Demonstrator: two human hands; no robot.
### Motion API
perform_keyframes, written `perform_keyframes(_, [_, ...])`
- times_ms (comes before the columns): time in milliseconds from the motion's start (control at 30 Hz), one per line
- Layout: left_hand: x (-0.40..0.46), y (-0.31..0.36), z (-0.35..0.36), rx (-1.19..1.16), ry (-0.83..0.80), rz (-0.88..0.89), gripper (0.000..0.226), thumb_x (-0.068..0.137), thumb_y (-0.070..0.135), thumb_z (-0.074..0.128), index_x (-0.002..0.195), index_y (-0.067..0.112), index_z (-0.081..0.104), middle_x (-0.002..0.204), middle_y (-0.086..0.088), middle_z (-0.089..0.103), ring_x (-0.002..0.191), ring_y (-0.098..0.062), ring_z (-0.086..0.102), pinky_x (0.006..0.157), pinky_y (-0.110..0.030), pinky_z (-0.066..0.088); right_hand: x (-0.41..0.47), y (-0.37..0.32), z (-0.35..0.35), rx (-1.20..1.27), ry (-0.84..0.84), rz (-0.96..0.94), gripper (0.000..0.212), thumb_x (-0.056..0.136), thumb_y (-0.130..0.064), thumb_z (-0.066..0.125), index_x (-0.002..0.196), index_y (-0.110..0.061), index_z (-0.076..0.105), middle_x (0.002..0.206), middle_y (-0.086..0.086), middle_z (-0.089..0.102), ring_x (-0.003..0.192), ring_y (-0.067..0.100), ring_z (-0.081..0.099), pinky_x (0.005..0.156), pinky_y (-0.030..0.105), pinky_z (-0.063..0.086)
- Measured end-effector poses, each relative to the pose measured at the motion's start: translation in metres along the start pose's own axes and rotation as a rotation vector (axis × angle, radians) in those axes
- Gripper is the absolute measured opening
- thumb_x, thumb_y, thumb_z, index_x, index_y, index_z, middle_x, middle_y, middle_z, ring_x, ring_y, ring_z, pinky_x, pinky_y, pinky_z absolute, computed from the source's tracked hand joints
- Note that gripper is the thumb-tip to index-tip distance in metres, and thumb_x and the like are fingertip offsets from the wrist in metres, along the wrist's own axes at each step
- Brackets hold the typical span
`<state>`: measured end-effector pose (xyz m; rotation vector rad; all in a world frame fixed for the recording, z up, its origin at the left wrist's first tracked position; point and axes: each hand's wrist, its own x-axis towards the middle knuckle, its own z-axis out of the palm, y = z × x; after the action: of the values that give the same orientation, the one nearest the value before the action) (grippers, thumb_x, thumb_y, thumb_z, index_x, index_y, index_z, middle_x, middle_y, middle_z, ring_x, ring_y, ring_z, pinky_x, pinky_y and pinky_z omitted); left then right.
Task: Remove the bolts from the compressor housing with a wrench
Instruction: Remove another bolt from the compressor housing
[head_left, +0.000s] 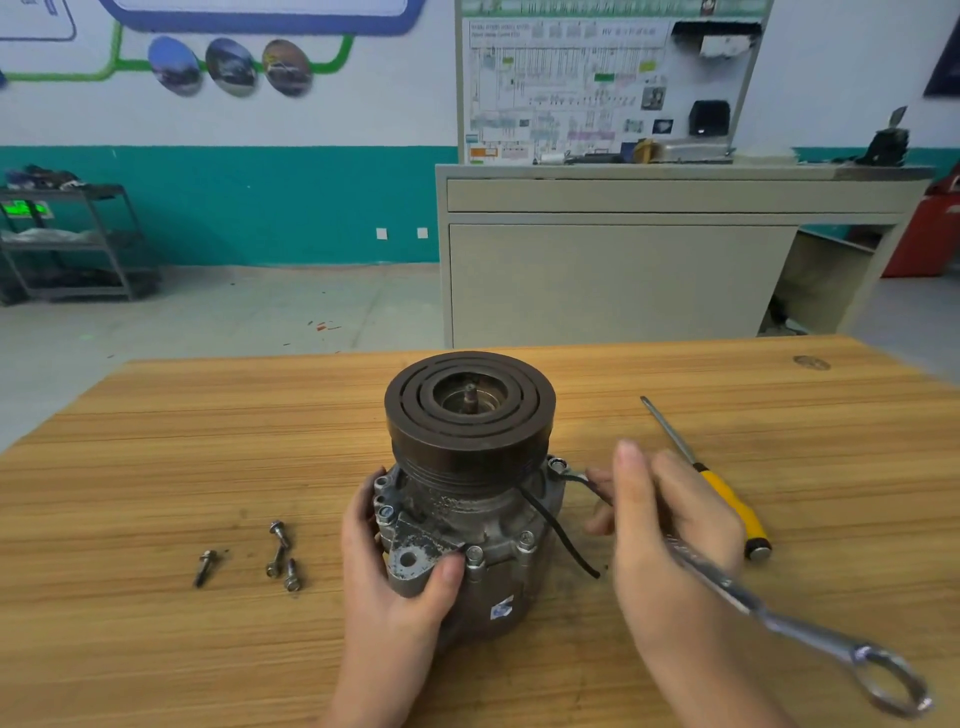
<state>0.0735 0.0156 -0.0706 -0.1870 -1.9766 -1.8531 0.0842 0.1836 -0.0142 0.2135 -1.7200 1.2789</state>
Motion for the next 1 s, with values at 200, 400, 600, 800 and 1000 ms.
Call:
perform_keyframes(200, [0.001, -0.002, 0.001, -0.005, -0.001, 0.000, 0.101, 0.045, 0.088, 0.062, 0.131, 0.043, 0.033, 0.134, 0.009, 0.049, 0.124, -0.007, 0.048, 0.101, -0.033, 0.039, 0.052, 0.046, 0.003, 0.736, 0.010, 0.739, 0.048, 0.086, -0.025, 0.057, 0.038, -0.017, 0.051, 0.045, 0.003, 0.053, 0.031, 0.015, 0.039, 0.039, 0.018, 0.035])
perform_keyframes(400, [0.002, -0.001, 0.001, -0.020, -0.009, 0.005, 0.096, 0.045, 0.088, 0.063, 0.127, 0.048, 0.034, 0.131, 0.011, 0.050, 0.121, -0.004, 0.049, 0.096, -0.026, 0.039, 0.083, 0.071, 0.039, 0.827, -0.429, 1.086, 0.048, 0.079, -0.039, 0.064, 0.042, -0.020, 0.041, 0.041, -0.005, 0.038, 0.030, 0.009, 0.033, 0.037, 0.020, 0.035])
perform_keyframes(600, [0.004, -0.003, 0.001, -0.031, -0.001, 0.014, 0.099, 0.043, 0.088, 0.064, 0.127, 0.044, 0.035, 0.130, 0.010, 0.051, 0.119, -0.001, 0.050, 0.091, -0.012, 0.040, 0.083, 0.044, 0.009, 0.934, 0.023, 0.917, 0.029, 0.067, -0.038, 0.073, 0.045, -0.021, 0.062, 0.053, -0.001, 0.061, 0.041, 0.009, 0.054, 0.040, 0.018, 0.045])
perform_keyframes(800, [0.004, -0.004, 0.001, -0.034, 0.003, -0.003, 0.098, 0.040, 0.090, 0.063, 0.125, 0.050, 0.033, 0.130, 0.011, 0.051, 0.117, 0.003, 0.050, 0.088, -0.014, 0.041, 0.028, 0.020, -0.016, 0.507, 0.086, 0.494, 0.034, 0.062, -0.046, 0.080, 0.052, -0.021, 0.061, 0.059, 0.004, 0.066, 0.049, 0.019, 0.064, 0.049, 0.026, 0.053])
perform_keyframes(1000, [0.004, -0.002, 0.001, -0.029, -0.003, -0.005, 0.099, 0.040, 0.089, 0.064, 0.125, 0.051, 0.033, 0.131, 0.008, 0.051, 0.119, 0.000, 0.050, 0.090, -0.020, 0.041, 0.009, 0.008, -0.006, 0.270, 0.136, 0.272, 0.035, 0.075, -0.051, 0.072, 0.058, -0.022, 0.061, 0.061, 0.001, 0.068, 0.054, 0.017, 0.068, 0.056, 0.027, 0.057])
